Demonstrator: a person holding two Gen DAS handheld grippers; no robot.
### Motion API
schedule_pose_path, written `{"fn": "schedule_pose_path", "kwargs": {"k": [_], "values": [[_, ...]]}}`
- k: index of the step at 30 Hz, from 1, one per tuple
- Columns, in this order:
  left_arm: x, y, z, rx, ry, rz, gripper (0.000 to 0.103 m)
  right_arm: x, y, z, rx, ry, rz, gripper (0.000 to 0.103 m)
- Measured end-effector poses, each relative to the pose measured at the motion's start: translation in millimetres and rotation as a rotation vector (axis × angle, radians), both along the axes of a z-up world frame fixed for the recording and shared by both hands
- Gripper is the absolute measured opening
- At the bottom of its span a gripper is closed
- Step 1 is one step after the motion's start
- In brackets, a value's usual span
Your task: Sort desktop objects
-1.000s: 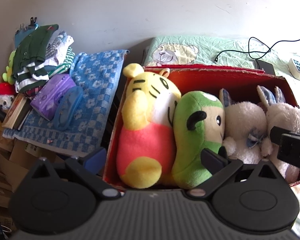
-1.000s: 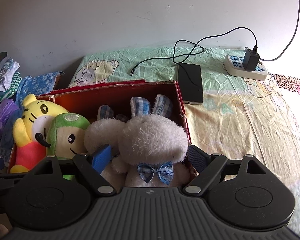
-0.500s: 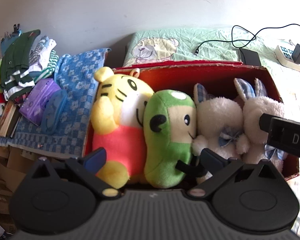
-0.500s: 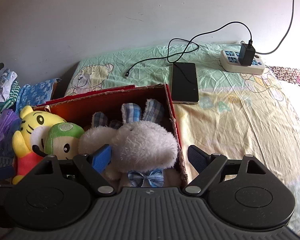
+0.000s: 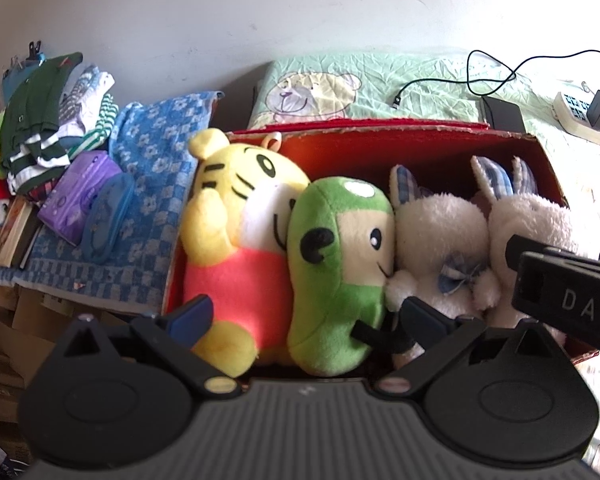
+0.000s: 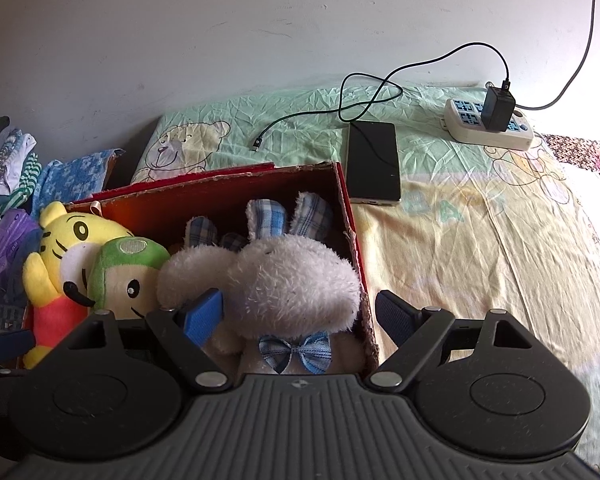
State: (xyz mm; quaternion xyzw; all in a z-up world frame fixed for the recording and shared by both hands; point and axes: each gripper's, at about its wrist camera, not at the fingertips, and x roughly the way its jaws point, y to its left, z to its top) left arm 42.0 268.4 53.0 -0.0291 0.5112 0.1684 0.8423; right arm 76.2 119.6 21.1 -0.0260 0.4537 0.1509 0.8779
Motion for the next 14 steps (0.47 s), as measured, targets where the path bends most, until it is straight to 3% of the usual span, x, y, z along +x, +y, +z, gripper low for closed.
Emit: {"fn": "schedule_pose_path", "kwargs": {"k": [5, 14], "values": [[0.8, 3.9, -0.3, -0.016, -0.003, 0.006, 0.101, -0.3, 1.3, 0.1, 0.002, -0.005, 0.005, 0.085], [-6.5, 4.0, 10.3, 0.027, -0.088, 0.018, 0.098, -0.5, 1.9, 1.0, 0.021, -0.014, -0.003, 0.085]]}}
